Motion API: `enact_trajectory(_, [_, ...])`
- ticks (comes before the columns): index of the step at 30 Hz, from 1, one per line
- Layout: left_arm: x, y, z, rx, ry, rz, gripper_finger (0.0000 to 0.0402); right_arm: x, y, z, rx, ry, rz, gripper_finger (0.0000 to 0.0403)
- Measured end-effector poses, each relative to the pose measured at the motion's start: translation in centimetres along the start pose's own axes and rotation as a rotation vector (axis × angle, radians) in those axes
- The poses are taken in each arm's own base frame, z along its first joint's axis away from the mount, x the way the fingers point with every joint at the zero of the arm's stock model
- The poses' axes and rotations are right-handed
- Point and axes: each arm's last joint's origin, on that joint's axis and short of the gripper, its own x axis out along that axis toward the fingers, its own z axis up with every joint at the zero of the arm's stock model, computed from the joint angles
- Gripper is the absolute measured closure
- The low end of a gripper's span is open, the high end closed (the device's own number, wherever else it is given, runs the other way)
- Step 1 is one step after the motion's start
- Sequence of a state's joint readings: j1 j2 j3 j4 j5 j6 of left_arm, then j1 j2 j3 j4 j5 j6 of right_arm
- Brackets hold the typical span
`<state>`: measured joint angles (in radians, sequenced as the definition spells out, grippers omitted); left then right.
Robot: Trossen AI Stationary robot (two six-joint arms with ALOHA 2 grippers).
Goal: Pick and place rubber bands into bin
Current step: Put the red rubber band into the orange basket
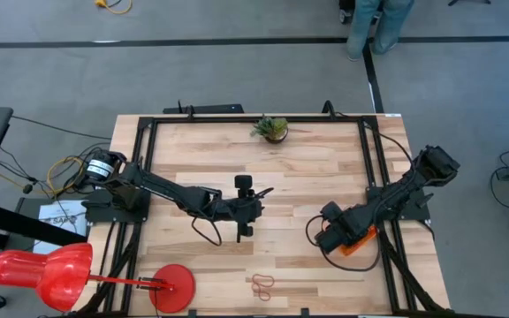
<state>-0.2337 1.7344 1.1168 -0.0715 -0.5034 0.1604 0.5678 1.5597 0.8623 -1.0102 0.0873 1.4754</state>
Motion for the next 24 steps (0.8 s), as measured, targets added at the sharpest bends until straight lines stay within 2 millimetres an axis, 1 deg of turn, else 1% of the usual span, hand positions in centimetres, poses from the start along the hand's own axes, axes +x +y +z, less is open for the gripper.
enact_trajectory(3, [0.0,0.0,0.0,0.0,0.0,0.0,0.026,0.0,0.0,0.0,-0.002,0.0,-0.002,0.0357])
enact_trajectory(6, [0.0,0.0,0.0,0.0,0.0,0.0,0.026,0.0,0.0,0.0,-0.007,-0.001,0.001,0.0393])
enact_trajectory(9, [0.0,0.0,0.0,0.0,0.0,0.0,0.026,-0.6,0.1,0.0,-0.001,0.006,-0.003,0.0394])
enact_trajectory(11, [0.0,0.0,0.0,0.0,0.0,0.0,0.026,-1.7,0.4,0.0,0.005,0.006,-0.009,0.0396])
enact_trajectory(13, [0.0,0.0,0.0,0.0,0.0,0.001,0.026,-3.3,0.5,-0.2,-0.011,0.007,-0.036,0.04])
enact_trajectory(16, [0.0,0.0,0.0,0.001,0.0,0.001,0.026,-6.4,0.3,-0.6,-0.02,0.006,-0.097,0.0399])
enact_trajectory(19, [0.0,0.0,0.0,0.001,0.0,0.001,0.026,-9.5,-0.4,-1.4,0.017,-0.007,-0.171,0.0401])
enact_trajectory(21, [0.0,0.0,0.0,0.001,-0.001,0.001,0.026,-10.9,-0.2,-2.2,0.04,-0.02,-0.124,0.04])
enact_trajectory(24, [0.0,0.0,0.0,0.001,-0.001,0.001,0.026,-12.0,-0.3,-3.6,0.069,-0.08,-0.06,0.0401])
